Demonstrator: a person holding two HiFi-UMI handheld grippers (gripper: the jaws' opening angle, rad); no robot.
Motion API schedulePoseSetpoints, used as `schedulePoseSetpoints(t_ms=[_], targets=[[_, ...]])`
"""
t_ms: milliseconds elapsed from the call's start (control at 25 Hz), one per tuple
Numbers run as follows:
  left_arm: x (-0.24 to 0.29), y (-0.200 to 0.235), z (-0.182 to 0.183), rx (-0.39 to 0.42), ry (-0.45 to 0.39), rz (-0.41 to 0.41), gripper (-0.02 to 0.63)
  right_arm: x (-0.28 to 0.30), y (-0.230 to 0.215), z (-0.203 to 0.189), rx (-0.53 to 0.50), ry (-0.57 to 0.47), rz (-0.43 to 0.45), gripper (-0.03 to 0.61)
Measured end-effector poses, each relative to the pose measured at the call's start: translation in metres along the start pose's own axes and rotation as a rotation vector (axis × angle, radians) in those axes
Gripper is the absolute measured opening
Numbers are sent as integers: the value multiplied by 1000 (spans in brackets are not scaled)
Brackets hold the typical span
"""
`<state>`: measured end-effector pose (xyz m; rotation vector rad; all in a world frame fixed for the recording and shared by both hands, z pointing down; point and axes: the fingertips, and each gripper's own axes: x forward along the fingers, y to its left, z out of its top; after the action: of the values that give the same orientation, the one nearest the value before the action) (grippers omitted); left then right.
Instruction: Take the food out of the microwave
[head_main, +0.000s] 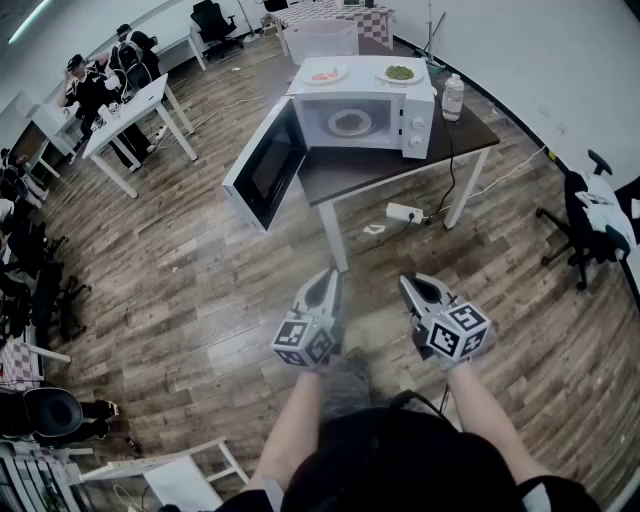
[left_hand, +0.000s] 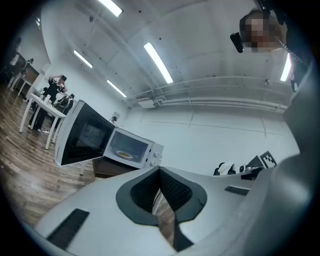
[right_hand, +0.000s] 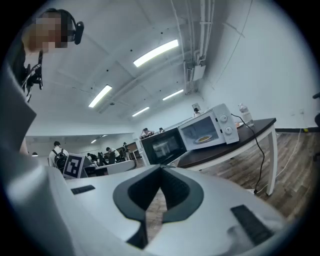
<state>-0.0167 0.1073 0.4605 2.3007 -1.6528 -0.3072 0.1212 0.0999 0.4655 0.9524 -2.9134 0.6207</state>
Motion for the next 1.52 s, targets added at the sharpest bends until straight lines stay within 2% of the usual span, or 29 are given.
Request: schedulePoseSetpoints(t_ms=[800,1040,1520], targets=[[130,86,31,-3,47,-35,11,125,-85,36,33,23,-59,-2],[168,114,42,-2,56,-54,11,168,-109,53,15,14,-98,0],[219,161,49,-7,63,-81,11,230,-150,64,70,-13,-163,2]])
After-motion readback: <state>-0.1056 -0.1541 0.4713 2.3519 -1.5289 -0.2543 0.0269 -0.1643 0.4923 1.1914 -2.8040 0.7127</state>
